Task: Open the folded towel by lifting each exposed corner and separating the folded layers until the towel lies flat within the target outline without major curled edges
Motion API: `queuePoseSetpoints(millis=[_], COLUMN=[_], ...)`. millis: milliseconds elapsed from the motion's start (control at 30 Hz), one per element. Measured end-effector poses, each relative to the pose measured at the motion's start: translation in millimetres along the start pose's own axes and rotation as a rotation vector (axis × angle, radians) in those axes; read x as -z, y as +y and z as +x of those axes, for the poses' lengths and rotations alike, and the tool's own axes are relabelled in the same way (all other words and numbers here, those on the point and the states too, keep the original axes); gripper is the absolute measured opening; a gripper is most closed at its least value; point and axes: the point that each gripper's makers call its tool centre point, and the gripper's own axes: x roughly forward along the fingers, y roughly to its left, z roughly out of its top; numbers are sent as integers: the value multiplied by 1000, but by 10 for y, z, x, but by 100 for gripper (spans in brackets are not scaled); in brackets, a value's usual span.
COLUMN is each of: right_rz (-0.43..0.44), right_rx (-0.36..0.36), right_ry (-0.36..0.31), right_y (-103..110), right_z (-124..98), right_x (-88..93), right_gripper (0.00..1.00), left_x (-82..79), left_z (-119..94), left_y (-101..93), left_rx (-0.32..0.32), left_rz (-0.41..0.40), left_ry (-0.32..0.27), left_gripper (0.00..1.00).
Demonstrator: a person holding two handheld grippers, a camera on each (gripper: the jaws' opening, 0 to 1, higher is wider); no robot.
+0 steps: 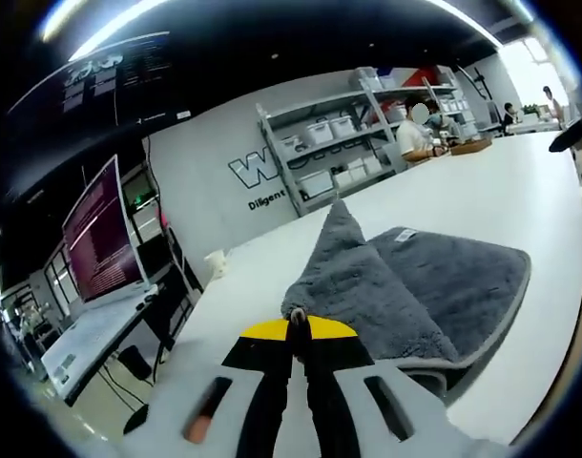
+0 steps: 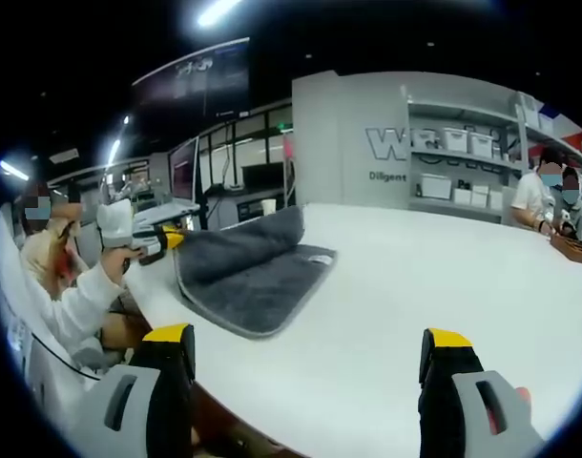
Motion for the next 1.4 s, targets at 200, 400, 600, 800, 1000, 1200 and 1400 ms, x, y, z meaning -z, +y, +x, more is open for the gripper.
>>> queuePoseSetpoints(millis=[200, 400, 600, 800, 1000, 1200, 1400], right_rz=[-3, -4, -7, -6, -7, -6, -8], right_rx=[-2, -2, -6, -4, -6, -7, -9], right_ry=[1, 4, 6, 4, 3, 3, 3], right_y=[14, 16, 30, 27, 40, 42, 49], right_z=[5, 16, 21, 12, 6, 3, 3], right_x=[-2, 0, -3, -2, 2, 2, 1], right_gripper=[98, 98, 98, 98, 98, 98, 98], left_x=[139, 325, 464, 589, 658, 763, 836], left_z=[-78, -168, -238, -310, -370, -427, -447], left_y=[66, 111, 122, 110, 81, 76, 27], left_rx=[-22, -38, -41, -43, -39, -37, -29], left_rz=[6, 2, -2, -16, -23, -24, -45], left_ry=[35, 83, 113, 142, 158, 182, 196], left_gripper=[4, 4, 4, 4, 4, 4, 5])
